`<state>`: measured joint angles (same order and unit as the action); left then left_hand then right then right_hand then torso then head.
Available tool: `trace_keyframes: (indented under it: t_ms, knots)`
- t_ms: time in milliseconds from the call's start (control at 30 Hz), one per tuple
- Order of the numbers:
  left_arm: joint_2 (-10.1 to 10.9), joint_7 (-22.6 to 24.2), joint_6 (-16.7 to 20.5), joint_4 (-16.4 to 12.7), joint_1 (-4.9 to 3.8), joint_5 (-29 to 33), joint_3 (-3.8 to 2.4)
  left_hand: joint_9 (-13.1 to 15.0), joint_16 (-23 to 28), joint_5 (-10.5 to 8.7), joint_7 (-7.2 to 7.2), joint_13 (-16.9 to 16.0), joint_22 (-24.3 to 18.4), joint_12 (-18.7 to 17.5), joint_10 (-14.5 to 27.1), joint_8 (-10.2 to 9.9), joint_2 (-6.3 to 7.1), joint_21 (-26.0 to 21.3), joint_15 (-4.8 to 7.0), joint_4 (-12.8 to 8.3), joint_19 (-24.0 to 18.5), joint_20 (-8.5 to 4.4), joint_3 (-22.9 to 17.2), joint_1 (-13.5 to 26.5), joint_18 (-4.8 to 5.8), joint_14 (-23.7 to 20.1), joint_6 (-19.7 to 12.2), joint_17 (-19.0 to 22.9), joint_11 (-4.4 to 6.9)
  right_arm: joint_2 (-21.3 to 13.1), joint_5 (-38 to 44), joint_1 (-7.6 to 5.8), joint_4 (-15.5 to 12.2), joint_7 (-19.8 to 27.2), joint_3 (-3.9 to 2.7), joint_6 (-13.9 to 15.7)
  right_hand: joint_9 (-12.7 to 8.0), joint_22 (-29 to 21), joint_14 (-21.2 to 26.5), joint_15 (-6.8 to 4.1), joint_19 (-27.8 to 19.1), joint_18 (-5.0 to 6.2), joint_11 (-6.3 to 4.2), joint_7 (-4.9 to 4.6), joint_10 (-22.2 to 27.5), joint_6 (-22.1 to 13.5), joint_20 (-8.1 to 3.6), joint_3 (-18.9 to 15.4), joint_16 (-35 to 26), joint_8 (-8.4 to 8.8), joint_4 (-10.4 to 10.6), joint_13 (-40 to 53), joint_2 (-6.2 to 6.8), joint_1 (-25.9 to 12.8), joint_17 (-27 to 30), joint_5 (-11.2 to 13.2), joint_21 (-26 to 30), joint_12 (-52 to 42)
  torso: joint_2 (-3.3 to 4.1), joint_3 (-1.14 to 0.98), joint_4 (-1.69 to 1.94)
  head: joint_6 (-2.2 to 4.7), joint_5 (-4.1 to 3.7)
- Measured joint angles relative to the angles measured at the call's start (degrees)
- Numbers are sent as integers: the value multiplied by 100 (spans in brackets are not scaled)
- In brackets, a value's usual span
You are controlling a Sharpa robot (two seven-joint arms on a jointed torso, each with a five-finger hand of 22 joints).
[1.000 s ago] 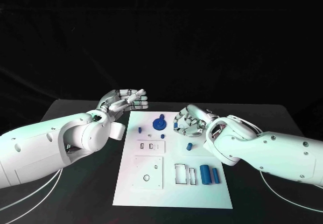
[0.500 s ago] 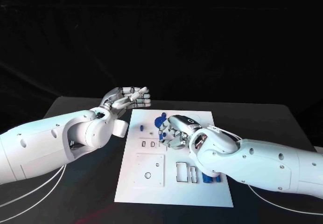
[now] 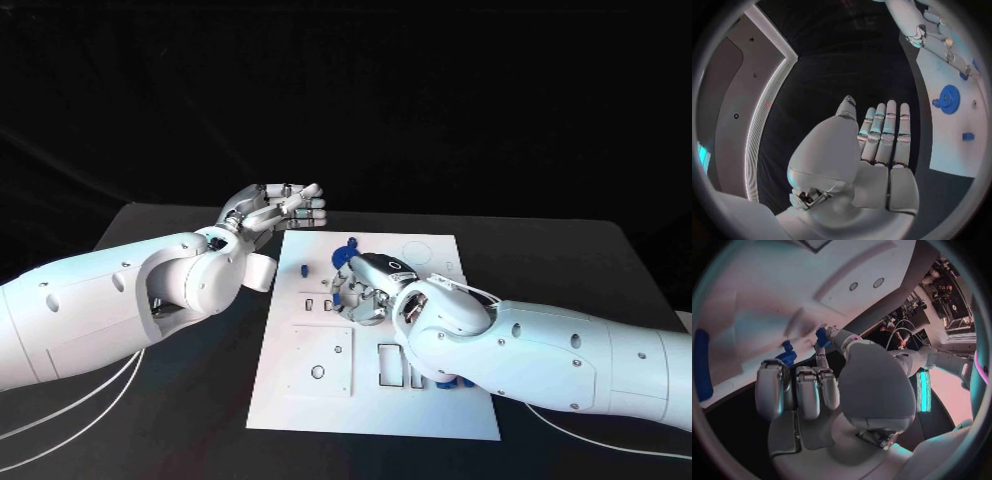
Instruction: Assemble the parts on the task board
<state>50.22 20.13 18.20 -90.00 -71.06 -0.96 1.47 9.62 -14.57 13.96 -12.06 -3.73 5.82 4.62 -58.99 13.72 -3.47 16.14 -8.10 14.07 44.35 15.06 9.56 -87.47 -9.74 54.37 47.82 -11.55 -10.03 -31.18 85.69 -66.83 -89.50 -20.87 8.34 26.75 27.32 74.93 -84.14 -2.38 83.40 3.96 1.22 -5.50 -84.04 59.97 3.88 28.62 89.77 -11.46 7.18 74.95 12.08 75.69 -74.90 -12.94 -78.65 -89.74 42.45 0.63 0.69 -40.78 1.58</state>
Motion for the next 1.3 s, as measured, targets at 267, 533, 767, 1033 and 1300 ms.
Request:
trace_keyframes:
  t_ms: [267, 533, 767, 1033, 1300]
  knots:
    - [6, -12, -10, -9, 0, 0, 1, 0, 0, 0, 0, 0, 0, 0, 0, 0, 0, 0, 0, 0, 0, 0, 0, 0, 0, 0, 0, 0, 0, 78, 59, 55, 79, -15, 6, -47, -2, -1, 0, 0, 0, 0, 0, 0, 0, 0, 0, -1, 0, 4, 0, 0, 0, 0, 0, 0, 0, 0, 0, -3, 0, -29, 4]
    - [16, -25, -18, -12, 0, -1, 1, 0, 0, 0, 0, 0, -6, 0, 0, 0, 0, 0, 0, 0, 0, 0, 0, 0, 0, 0, 0, 1, 0, 102, 114, 72, 123, -18, 8, -69, 5, -1, 0, 0, 0, 0, 0, 0, 0, -1, 0, -1, 0, 8, 0, -1, 31, -30, 0, 0, 0, 0, -4, -3, 4, -34, -25]
    - [20, -36, -26, -16, 0, -2, 1, 0, 0, 0, 0, 0, -6, 0, 0, 0, 0, 0, 0, 0, 0, 0, 0, 0, 0, 0, 0, 1, 0, 108, 186, 80, 139, -21, 5, -69, 9, -1, 0, 0, 0, 0, 0, -2, 0, -2, 1, -1, 0, 17, 0, -1, 54, -53, 0, 0, 0, 0, -5, -2, 2, -35, -26]
    - [27, -48, -38, -18, 0, -3, 2, 0, 24, 1, 0, -4, -6, 0, 0, 0, 0, -23, 0, 0, -1, 0, 0, 0, 0, 0, 0, 1, 0, 107, 264, 86, 140, -50, 4, -62, 9, -2, 0, 1, -21, 0, 1, 15, 0, -24, -20, -1, 0, 24, 0, -2, 65, -86, 0, 30, 0, 0, -5, -1, 3, -39, -45]
    - [32, -60, -52, -19, 0, -4, 2, 0, 24, 1, 0, -4, -10, 0, 0, 0, 0, -23, 0, 0, 0, -1, 0, 0, 0, 0, 0, 0, 0, 107, 312, 93, 142, -91, 3, -51, 10, -2, 0, 0, -21, 0, 1, -4, 0, -44, -20, -18, 0, 24, 17, -2, 67, -130, 0, 53, 0, 0, -4, 0, 3, -48, -44]
